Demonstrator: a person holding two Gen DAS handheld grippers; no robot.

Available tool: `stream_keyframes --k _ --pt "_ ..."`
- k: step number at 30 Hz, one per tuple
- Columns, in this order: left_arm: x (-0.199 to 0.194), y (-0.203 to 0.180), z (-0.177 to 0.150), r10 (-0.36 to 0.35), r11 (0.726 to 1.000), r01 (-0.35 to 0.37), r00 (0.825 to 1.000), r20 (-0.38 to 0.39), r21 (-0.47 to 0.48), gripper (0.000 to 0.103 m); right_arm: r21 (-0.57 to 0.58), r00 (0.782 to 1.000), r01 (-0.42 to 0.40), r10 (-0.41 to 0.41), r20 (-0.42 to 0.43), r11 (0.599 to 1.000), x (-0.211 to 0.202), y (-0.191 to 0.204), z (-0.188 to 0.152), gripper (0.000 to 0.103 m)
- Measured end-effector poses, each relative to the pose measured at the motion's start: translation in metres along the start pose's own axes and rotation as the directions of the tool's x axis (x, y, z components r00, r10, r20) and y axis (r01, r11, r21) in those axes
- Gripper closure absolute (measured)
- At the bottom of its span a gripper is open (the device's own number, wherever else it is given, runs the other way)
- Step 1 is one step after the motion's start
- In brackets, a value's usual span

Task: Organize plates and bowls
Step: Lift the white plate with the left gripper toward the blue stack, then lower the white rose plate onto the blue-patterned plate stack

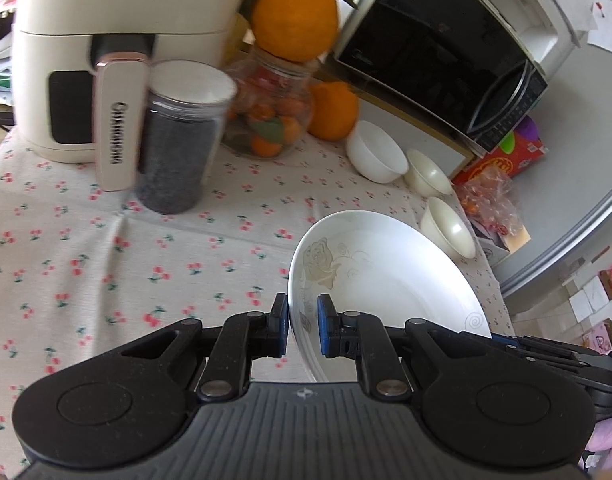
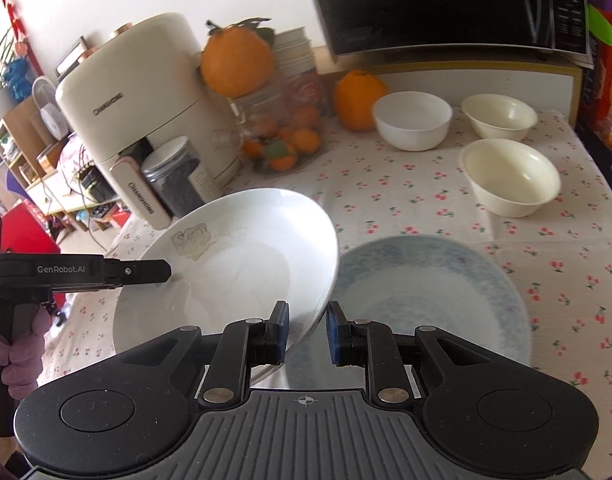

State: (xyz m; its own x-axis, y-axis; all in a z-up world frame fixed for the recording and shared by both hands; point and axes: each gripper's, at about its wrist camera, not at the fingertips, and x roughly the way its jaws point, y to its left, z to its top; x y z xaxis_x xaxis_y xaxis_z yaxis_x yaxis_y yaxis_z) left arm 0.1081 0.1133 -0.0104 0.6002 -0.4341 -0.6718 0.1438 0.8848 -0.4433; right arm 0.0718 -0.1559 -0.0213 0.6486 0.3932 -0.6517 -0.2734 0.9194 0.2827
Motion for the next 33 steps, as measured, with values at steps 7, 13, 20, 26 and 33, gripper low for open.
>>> stream_keyframes --k 7,13,20,26,33 --pt "0.016 -0.025 0.0 -0.024 0.999 0.025 1.0 -0.016 0.026 0.09 0.041 0.999 0.029 -0.03 0.02 0.999 -0.013 -0.028 0.0 0.083" --pt "0.028 -0.041 -0.001 -0.038 0.998 0.039 0.999 -0.034 0.048 0.09 0.068 0.998 0.049 -0.051 0.027 0.996 -0.02 -0.049 -0.001 0.083" --pt "0.043 -0.061 -0.008 -0.021 0.995 0.027 0.998 -0.062 0.099 0.09 0.086 0.996 0.087 -0.088 0.006 0.992 -0.022 -0.068 -0.008 0.083" --pt "0.055 -0.075 -0.015 0.003 0.989 0.009 0.996 -0.085 0.148 0.09 0.108 0.992 0.123 -0.121 -0.028 0.986 -0.021 -0.081 -0.013 0.083" --pt "0.063 -0.085 -0.024 0.046 0.979 -0.024 0.994 -0.103 0.201 0.09 0.113 0.987 0.153 -0.146 -0.068 0.982 -0.019 -0.087 -0.017 0.083"
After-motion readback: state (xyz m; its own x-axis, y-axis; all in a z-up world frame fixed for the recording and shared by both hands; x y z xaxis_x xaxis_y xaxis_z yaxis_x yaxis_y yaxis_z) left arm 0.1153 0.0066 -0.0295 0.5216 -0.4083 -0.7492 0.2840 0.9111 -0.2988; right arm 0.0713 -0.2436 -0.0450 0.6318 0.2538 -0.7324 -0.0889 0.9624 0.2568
